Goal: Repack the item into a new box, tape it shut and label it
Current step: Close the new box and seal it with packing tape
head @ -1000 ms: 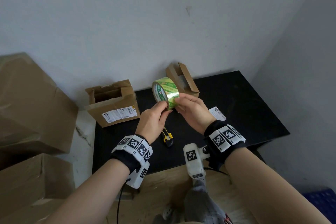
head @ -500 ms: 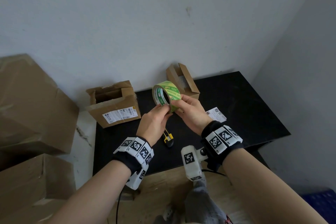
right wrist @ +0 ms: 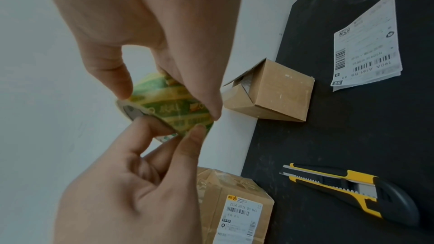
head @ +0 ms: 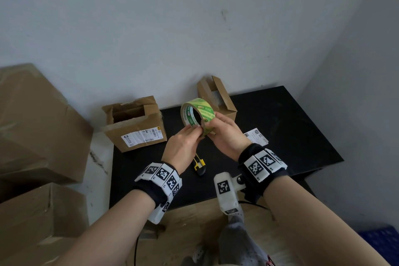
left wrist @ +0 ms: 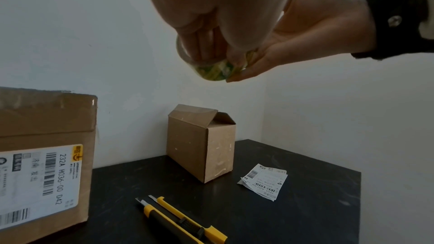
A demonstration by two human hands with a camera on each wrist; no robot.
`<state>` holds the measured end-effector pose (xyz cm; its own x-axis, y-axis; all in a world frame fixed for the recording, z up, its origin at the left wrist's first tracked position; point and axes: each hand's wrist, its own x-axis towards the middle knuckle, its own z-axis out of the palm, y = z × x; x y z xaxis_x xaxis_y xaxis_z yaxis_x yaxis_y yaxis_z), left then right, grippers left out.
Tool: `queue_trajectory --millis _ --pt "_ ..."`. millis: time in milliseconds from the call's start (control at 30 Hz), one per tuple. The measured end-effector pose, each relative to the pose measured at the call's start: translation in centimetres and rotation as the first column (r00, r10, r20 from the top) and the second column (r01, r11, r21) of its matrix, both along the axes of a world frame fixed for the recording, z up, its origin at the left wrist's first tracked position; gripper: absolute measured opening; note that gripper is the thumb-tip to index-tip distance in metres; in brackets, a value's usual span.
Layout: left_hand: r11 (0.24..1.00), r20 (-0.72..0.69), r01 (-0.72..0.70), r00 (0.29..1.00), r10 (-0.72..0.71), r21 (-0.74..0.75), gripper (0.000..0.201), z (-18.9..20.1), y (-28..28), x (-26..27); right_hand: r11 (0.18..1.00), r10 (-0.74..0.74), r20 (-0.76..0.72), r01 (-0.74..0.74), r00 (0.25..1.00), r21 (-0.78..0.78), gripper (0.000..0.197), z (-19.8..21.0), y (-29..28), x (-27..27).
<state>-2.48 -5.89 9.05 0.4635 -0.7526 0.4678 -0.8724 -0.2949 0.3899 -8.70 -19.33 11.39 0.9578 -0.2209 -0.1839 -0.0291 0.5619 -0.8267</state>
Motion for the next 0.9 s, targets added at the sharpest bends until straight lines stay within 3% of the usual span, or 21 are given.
queue_trajectory --millis 267,400,533,667,900 --pt "0.999 -0.019 0.004 1.0 -0.003 0.031 0.015 -0.5 0.1 0.1 1.0 -0.014 -0.044 0.013 0.999 -0.017 0.06 -0.2 0.3 0.5" --pt "0.999 -0.023 0.004 1.0 -0.003 0.048 0.019 -0.7 0.1 0.2 1.0 -0.027 -0.061 0.027 0.998 -0.011 0.049 -0.2 0.3 0.7" --pt "0.999 -0.032 -0.007 0.999 0.008 0.044 0.015 -0.5 0.1 0.3 1.0 -0.007 -0.057 0.008 0.998 0.006 0.057 -0.2 0.0 0.6" --pt "1.0 -0.049 -0.008 0.999 0.009 0.02 0.01 -0.1 -0.1 0.7 0.999 0.032 0.002 -0.032 0.999 0.029 0.043 -0.6 -0.6 0.3" --pt "0.999 -0.072 -0.01 0.997 0.013 0.043 0.012 -0.3 0.0 0.8 0.997 0.064 0.001 -0.064 0.998 -0.037 0.039 -0.9 -1.1 0.5"
